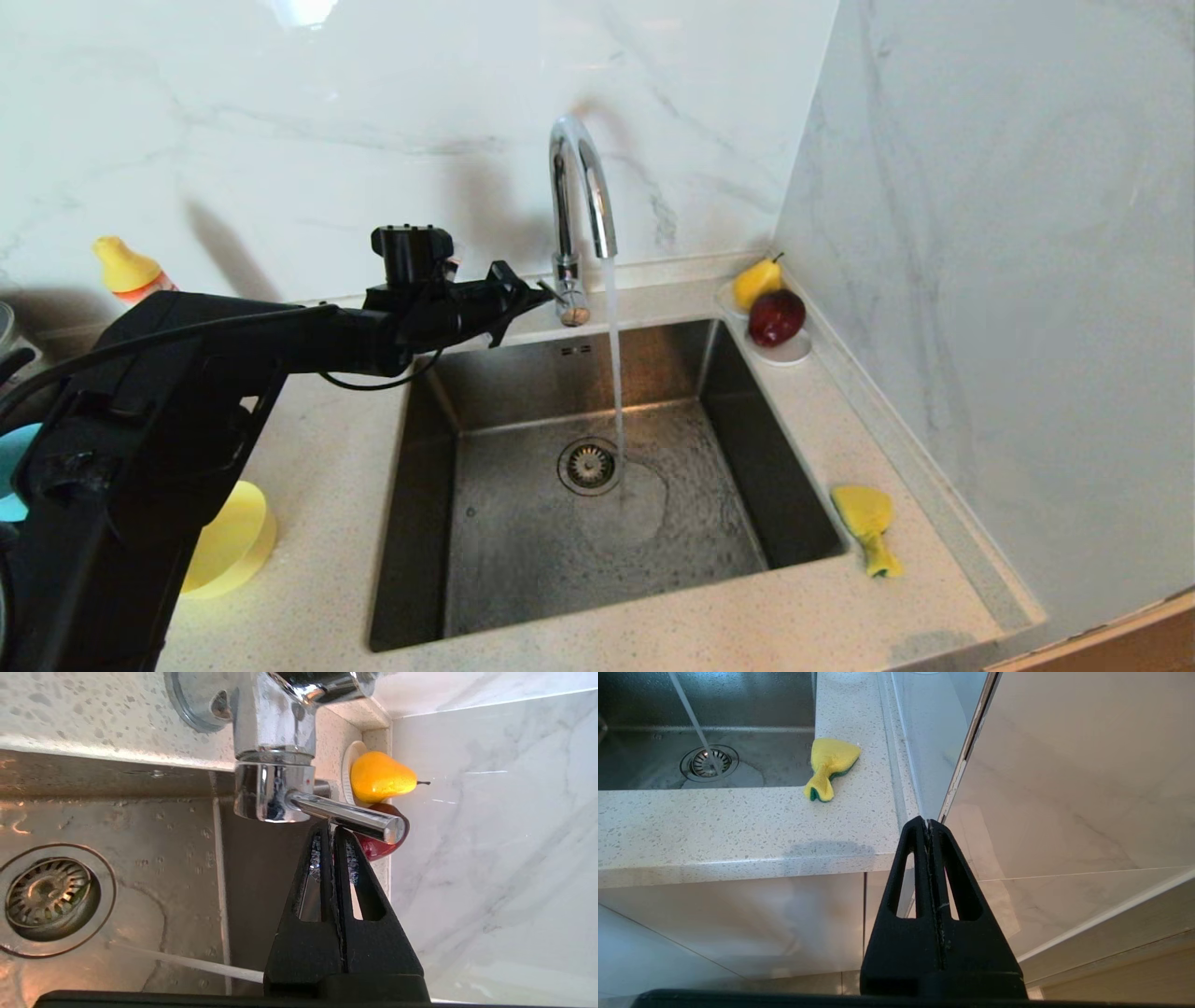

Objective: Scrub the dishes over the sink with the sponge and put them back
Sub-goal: Turn off the faucet

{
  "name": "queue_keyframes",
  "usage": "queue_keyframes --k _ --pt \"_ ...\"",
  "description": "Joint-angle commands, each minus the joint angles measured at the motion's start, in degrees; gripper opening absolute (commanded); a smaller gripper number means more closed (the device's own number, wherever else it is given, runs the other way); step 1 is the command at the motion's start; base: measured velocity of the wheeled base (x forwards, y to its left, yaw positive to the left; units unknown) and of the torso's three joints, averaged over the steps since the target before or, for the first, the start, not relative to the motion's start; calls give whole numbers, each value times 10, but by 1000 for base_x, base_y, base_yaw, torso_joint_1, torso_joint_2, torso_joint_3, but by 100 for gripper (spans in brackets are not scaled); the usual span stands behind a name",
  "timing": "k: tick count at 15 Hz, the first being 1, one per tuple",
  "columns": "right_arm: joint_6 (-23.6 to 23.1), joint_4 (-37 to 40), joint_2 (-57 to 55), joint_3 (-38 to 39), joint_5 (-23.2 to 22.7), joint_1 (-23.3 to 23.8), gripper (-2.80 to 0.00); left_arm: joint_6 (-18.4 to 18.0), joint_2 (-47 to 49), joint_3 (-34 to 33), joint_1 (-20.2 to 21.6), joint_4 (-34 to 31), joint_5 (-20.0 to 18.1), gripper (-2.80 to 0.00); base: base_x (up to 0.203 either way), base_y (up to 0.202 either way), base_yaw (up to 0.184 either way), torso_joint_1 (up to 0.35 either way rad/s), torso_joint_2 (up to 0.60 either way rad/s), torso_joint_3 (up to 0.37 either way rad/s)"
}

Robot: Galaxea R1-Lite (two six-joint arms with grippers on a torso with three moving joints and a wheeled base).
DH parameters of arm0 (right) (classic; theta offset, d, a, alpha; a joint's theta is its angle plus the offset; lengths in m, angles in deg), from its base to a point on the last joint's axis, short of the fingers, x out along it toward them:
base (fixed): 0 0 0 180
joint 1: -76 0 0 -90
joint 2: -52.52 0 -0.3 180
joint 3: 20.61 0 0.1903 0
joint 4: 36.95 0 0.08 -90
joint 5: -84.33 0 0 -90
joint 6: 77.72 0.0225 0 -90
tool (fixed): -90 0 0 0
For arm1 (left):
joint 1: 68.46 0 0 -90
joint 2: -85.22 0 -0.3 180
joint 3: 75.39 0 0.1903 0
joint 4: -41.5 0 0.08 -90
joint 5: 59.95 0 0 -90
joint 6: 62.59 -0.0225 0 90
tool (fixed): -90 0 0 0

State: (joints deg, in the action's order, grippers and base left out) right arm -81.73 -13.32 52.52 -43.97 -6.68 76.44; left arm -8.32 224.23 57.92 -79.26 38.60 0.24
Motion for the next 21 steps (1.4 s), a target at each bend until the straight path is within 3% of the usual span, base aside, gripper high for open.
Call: queue_keyframes --k 1,5,8,10,14,17,19,21 --pt "0 0 -1 0 0 0 -280 3 -1 0 4 1 -2 -280 0 0 0 0 0 0" --pt "0 0 -1 0 0 0 -280 3 -5 -2 8 -5 -2 -280 0 0 0 0 0 0" --pt "0 0 -1 0 0 0 -280 0 -34 -47 8 -6 -8 -280 0 0 0 0 0 0" --pt "0 0 -1 0 0 0 -280 -7 -59 -86 5 5 -44 -280 0 0 0 0 0 0" --pt "0 0 -1 0 0 0 -280 -5 -62 -86 3 11 -100 -280 0 0 0 0 0 0" --pt "0 0 -1 0 0 0 -280 -3 -38 -43 -3 12 -89 -280 0 0 0 0 0 0" --pt "0 0 -1 0 0 0 -280 -2 -6 -4 -6 12 -52 -280 0 0 0 0 0 0" --pt "0 0 -1 0 0 0 -280 -1 4 0 -8 29 -44 -280 0 0 0 0 0 0"
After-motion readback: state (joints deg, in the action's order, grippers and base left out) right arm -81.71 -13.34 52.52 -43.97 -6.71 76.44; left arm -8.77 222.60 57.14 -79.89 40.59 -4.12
